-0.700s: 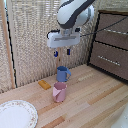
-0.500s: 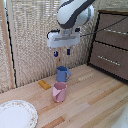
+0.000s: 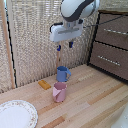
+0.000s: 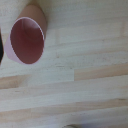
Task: Propose to navigate your clamp on the clench of the first drawer. Use gentle force to register to the cabinet. Send posterior your swing mandate till over it lurks, a cup of pink essence. Fortify your grip after aiming concentric with the pink cup’s periphery. Manoeuvre the pink towards the cabinet's top. Drop your compression till the cup is resting inside.
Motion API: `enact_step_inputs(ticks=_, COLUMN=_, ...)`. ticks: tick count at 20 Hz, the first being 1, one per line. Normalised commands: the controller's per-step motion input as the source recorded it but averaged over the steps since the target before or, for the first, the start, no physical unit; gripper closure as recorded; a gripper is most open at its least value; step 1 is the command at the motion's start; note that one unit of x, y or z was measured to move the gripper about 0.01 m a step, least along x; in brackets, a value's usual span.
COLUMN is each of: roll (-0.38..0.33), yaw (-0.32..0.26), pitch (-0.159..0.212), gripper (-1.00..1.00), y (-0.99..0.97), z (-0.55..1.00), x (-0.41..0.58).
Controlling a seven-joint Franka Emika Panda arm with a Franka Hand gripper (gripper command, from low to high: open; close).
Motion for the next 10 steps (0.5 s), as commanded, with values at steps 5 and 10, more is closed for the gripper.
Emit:
enact_step_inputs(ticks=5, roll=-0.223, yaw=0.16, pitch=-0.076, gripper=-1.0, y=-0.28, z=0.16, x=-0.034)
enact_step_inputs(ticks=10, roll=-0.262, yaw=0.16, pitch=-0.063, gripper=-1.0, y=-0.28, z=0.04, x=-0.065)
